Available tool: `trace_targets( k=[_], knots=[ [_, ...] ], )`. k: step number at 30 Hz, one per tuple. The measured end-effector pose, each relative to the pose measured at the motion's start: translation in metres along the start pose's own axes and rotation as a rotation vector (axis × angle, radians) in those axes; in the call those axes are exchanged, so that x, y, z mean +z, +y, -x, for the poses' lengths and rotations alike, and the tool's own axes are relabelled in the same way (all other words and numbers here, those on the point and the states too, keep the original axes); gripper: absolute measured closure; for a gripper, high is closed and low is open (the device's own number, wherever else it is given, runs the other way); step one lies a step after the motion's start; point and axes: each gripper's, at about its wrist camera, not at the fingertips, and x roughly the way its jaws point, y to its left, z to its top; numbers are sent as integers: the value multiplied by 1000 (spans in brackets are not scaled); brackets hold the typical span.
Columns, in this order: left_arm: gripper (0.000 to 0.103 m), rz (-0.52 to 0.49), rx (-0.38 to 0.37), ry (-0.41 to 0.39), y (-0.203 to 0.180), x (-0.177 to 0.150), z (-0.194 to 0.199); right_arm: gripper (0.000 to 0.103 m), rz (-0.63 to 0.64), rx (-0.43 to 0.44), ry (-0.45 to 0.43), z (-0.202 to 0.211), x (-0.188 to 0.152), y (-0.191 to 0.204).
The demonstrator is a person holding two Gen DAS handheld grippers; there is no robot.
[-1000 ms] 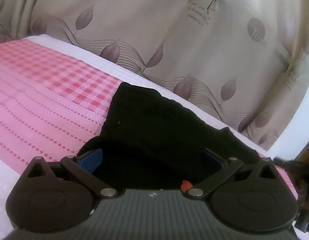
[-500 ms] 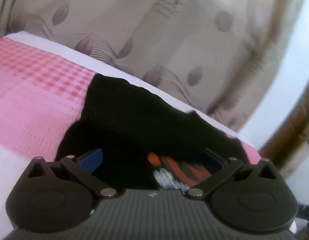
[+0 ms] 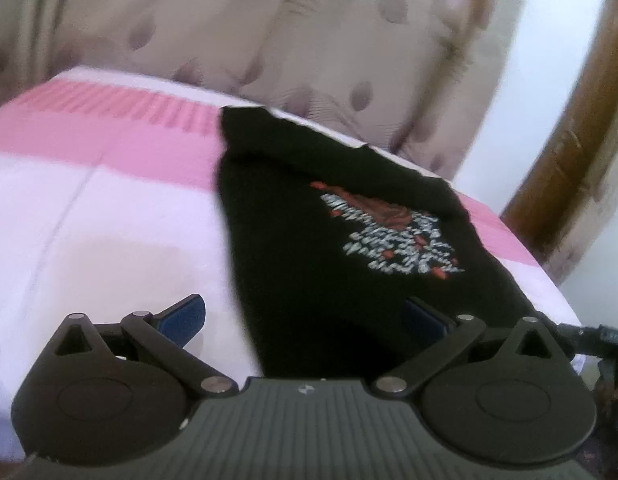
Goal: Fold small clothes
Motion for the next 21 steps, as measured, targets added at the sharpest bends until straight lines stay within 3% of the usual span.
trace_targets(
  k=[5, 9, 10, 11, 12, 13, 15, 16, 17, 18, 19, 21],
  knots=[
    [2, 106, -39, 77, 31, -6, 8, 21, 80, 9, 19, 2, -11, 16],
    [2, 98, -132, 86, 30, -11, 7, 22, 58, 36, 4, 1, -13, 11],
    [2, 101, -174, 102, 25, -13, 3, 29, 58, 37, -1, 1, -14, 11],
    [2, 81, -185, 108, 19, -15, 1, 55, 71, 31, -6, 1, -15, 13],
    [2, 33, -157, 104, 11, -17, -1, 66, 81, 15, 0, -1, -15, 13],
    [2, -6, -138, 101, 5, -18, -3, 76, 82, -5, -1, -2, -16, 12],
    [7, -31, -146, 102, -1, -21, -5, 83, 52, -1, -16, -1, -17, 5],
    [16, -42, -160, 105, -3, -22, -5, 86, 27, 2, -20, 0, -17, 1],
    [54, -56, -149, 105, -7, -25, -5, 86, 3, 7, -26, 2, -17, -3],
    [98, -69, -116, 117, -10, -27, -7, 86, -15, 16, -33, 3, -17, -6],
    [92, -41, -99, 128, -6, -28, -9, 86, -31, 26, -39, 5, -18, -8],
    [93, 82, -147, 136, 10, -27, -12, 86, -36, 27, -43, 5, -19, -8]
  ],
)
